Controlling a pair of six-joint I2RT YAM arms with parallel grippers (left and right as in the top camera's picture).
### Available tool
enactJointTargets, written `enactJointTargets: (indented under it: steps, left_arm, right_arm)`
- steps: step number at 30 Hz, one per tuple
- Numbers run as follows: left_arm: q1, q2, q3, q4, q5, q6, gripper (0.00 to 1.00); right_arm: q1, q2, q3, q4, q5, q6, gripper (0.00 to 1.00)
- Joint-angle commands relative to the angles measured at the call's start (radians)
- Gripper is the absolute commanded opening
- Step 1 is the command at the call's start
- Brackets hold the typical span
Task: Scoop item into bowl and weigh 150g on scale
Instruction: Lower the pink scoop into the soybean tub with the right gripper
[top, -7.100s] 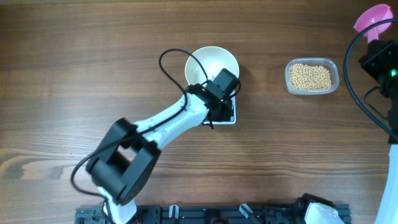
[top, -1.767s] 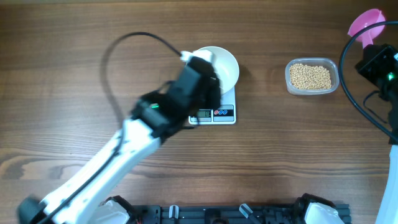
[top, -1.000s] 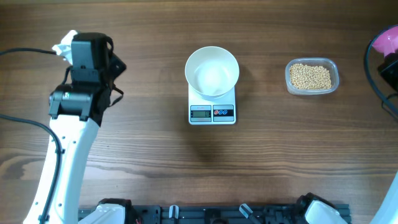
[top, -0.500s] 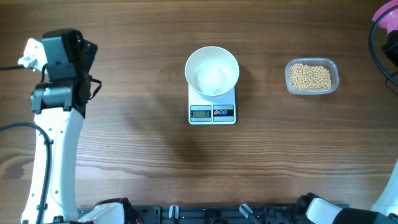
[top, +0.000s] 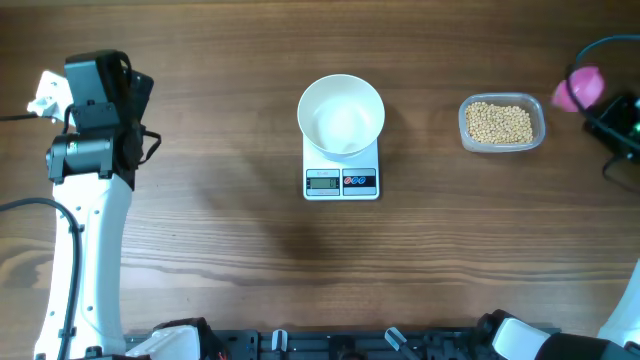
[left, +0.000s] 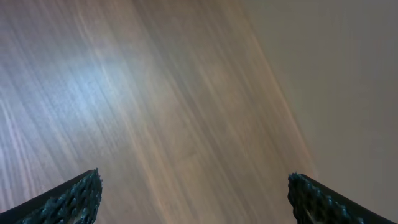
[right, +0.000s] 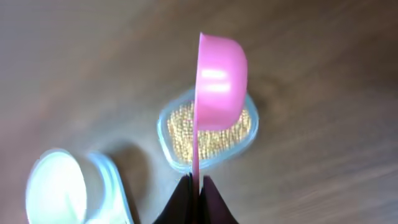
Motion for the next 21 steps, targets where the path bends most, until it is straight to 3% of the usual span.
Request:
enactJointTargets:
  steps: [1, 10, 13, 21]
  left_arm:
    - [0.004, 0.008, 0.005, -0.021, 0.002, -0.011, 1.0]
    - [0.004, 0.008, 0.005, -0.084, 0.035, -0.011, 1.0]
    - [0.004, 0.008, 0.005, -0.095, 0.035, -0.011, 1.0]
    - [0.004, 0.008, 0.005, -0.105, 0.035, -0.011, 1.0]
  right_arm:
    - [0.05, 0.006, 0.023, -0.075, 0.055, -0.232, 0.04]
    - [0.22, 0.017, 0.027, -0.043, 0.349, -0.264, 0.04]
    - [0.241, 0.021, 0.027, -0.011, 0.354, -0.372, 0.04]
    - [0.241, 0.032, -0.012, 0.014, 0.259, -0.448, 0.05]
